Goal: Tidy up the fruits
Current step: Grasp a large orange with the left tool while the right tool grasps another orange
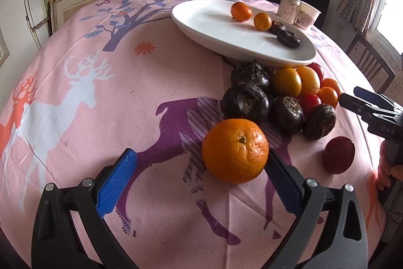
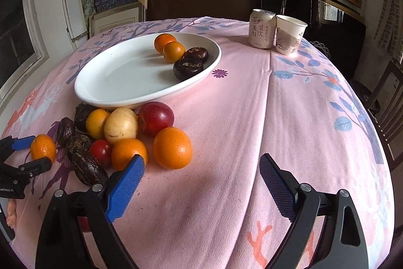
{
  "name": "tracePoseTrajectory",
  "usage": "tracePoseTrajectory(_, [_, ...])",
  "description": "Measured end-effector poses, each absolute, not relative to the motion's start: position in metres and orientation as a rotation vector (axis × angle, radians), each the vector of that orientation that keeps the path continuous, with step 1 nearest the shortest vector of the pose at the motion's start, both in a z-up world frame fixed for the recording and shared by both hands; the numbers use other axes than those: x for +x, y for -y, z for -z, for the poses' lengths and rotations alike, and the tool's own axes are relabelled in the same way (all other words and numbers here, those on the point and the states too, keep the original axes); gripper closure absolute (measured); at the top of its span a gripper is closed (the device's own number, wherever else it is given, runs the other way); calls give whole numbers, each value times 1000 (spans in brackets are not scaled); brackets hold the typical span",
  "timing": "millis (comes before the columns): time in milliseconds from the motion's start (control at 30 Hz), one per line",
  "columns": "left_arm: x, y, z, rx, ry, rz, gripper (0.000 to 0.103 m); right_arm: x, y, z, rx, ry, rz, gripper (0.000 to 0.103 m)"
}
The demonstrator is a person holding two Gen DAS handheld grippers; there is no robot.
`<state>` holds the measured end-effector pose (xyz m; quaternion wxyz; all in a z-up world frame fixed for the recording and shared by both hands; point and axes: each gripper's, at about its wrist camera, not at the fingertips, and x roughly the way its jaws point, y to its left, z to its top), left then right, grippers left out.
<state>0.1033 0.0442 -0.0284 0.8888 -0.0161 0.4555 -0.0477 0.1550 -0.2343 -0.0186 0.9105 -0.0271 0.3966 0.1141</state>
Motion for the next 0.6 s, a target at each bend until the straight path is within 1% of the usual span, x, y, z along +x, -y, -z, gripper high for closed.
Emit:
tracePoseTrajectory(33, [104, -44, 29, -27, -949, 96, 4, 156, 234, 19, -51, -820, -239, 15])
tracePoseTrajectory(100, [105, -40, 30, -4, -957, 86, 4, 159, 233, 21, -46, -826, -246, 24])
tracePoseTrajectory(200, [107, -34, 32, 40, -969, 65, 4, 163, 229, 23, -46, -842, -273, 34])
tracePoseTrajectory(267, [107, -34, 32, 46, -970, 63, 4, 164, 224, 24, -56, -844, -284, 39])
tracePoseTrajectory(400, [107, -34, 32, 45, -970, 63, 4, 170, 222, 27, -48, -862, -301, 45])
tracePoseTrajectory(467, [107, -34, 32, 45, -969, 63, 4, 172, 223, 28, -37, -865, -304, 46])
tracePoseTrajectory(533, [107, -34, 32, 45, -966, 63, 4, 172, 222, 28, -38, -864, -315, 50])
tracePoseTrajectory(600, [106, -35, 29, 35, -950, 71, 5, 170, 218, 27, -53, -857, -333, 63])
